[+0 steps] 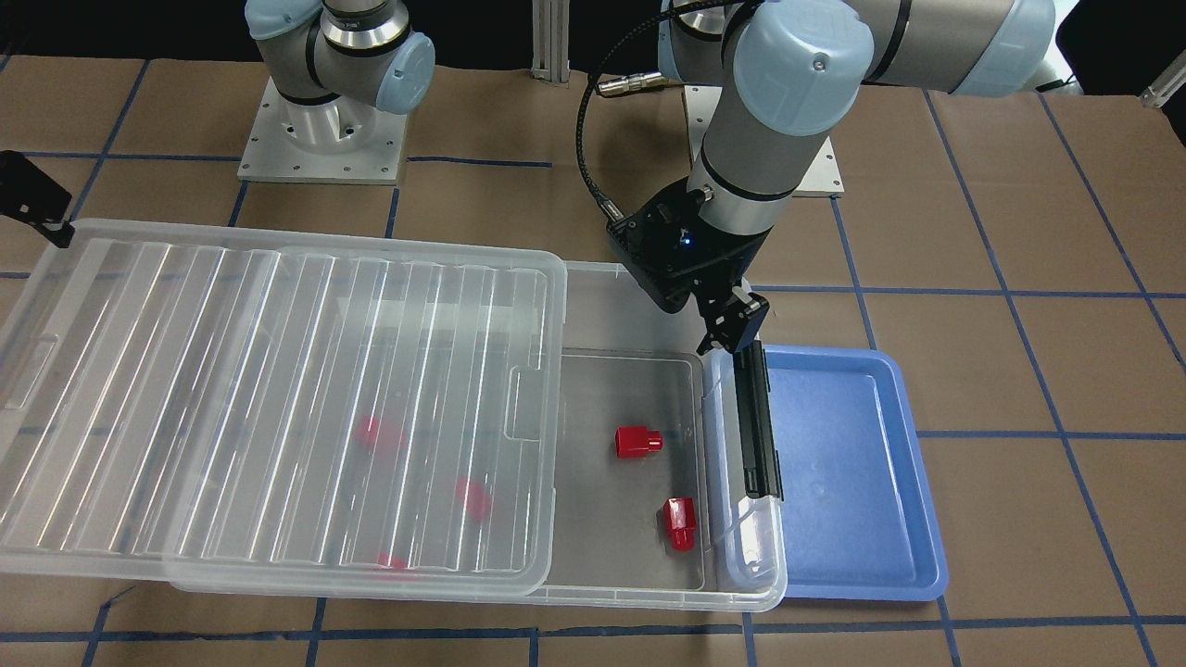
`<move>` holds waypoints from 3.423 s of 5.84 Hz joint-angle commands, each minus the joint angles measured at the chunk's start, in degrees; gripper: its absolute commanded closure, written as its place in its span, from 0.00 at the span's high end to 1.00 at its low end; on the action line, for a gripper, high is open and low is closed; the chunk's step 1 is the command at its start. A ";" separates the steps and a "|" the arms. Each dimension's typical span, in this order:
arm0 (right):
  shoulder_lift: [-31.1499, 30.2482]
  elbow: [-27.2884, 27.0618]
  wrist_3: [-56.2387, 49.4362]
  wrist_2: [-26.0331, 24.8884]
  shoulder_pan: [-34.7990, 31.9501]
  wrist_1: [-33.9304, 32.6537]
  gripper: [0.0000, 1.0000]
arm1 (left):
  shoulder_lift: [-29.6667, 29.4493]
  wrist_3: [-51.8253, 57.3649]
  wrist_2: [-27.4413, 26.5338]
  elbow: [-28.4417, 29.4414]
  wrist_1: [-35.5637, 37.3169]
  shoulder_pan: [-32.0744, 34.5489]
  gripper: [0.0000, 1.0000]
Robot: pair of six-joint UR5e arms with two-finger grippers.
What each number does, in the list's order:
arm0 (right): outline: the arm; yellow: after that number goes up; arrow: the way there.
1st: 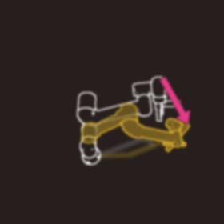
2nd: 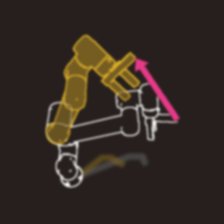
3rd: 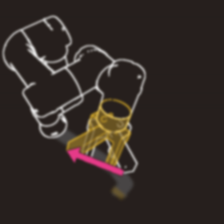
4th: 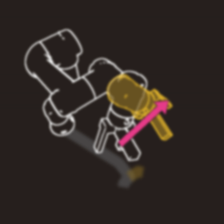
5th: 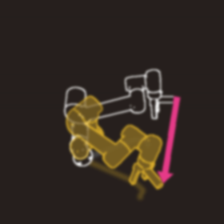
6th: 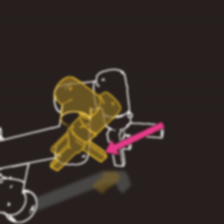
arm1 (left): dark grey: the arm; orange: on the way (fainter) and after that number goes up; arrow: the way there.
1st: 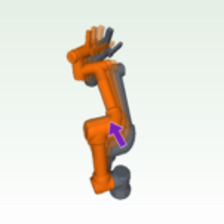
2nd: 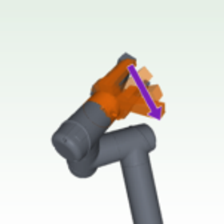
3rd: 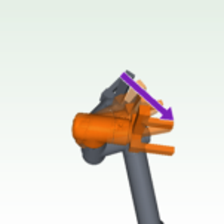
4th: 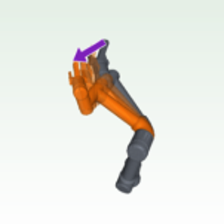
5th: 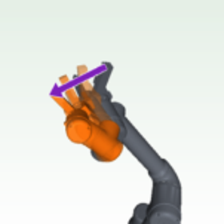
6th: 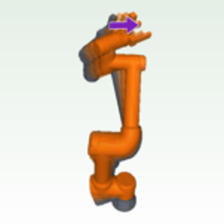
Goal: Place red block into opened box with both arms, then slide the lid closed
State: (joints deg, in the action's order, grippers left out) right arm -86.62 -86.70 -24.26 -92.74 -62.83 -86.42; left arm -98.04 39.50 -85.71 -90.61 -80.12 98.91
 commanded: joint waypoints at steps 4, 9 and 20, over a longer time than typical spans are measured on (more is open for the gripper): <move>11.38 -1.00 -7.74 -6.59 10.01 -11.75 1.00 | 2.15 -36.90 -6.56 3.07 -1.87 -1.87 0.98; 10.34 -7.69 -1.79 -1.40 9.31 -13.78 1.00 | 6.11 -42.58 -5.69 1.49 -4.52 -7.24 0.98; 6.92 -11.55 3.86 4.49 -4.67 -10.52 1.00 | 6.37 -41.43 -5.61 1.14 -4.52 -7.41 0.98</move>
State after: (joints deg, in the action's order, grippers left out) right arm -78.72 -96.84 -20.86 -88.31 -66.52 -96.70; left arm -91.67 -1.93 -91.33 -89.47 -84.64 91.49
